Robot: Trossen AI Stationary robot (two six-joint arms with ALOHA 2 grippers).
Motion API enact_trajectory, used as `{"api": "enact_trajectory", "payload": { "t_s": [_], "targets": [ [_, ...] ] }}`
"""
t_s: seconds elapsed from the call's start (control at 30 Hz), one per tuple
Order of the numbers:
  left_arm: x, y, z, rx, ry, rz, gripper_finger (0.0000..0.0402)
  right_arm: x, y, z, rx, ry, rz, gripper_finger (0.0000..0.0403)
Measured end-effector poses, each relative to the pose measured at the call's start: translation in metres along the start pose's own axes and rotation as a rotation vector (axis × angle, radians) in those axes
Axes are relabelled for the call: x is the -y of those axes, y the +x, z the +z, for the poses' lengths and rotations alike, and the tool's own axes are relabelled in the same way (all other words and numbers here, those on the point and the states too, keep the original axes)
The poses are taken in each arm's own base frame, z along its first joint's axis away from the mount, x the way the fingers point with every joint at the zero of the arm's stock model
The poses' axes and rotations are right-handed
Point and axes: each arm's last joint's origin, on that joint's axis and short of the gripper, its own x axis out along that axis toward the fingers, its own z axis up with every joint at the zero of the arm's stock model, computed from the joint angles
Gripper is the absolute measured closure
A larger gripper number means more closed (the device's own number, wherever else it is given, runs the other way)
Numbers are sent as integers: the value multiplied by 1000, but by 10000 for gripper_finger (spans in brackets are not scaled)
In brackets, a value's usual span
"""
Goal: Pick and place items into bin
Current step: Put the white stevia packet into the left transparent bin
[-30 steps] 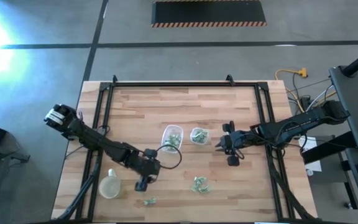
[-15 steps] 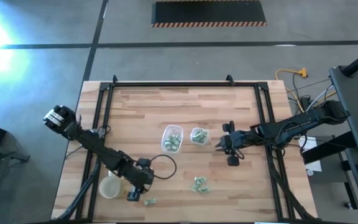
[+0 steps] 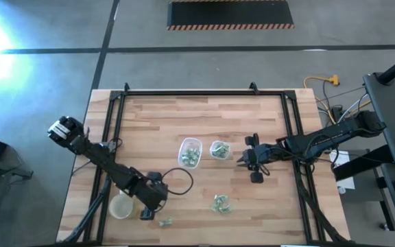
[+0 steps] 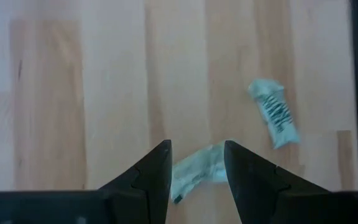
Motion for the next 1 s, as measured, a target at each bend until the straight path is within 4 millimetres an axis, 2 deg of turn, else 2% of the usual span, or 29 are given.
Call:
{"api": "enact_trajectory", "payload": {
  "t_s": [0.17,0.33,0.63,1.0],
  "targets": [
    [7,4,1,-19,7,11,272,0,1,-2,-1,0,0,347],
    [17,17,6,-55,23,25,272,0,2,-5,-6,-1,-1,344],
    [33,27,17,-211,47,129,272,0,2,-5,-4,0,0,345],
    [34,32,17,-267,35,174,272,1,3,-8,-9,2,-1,349]
  ]
}}
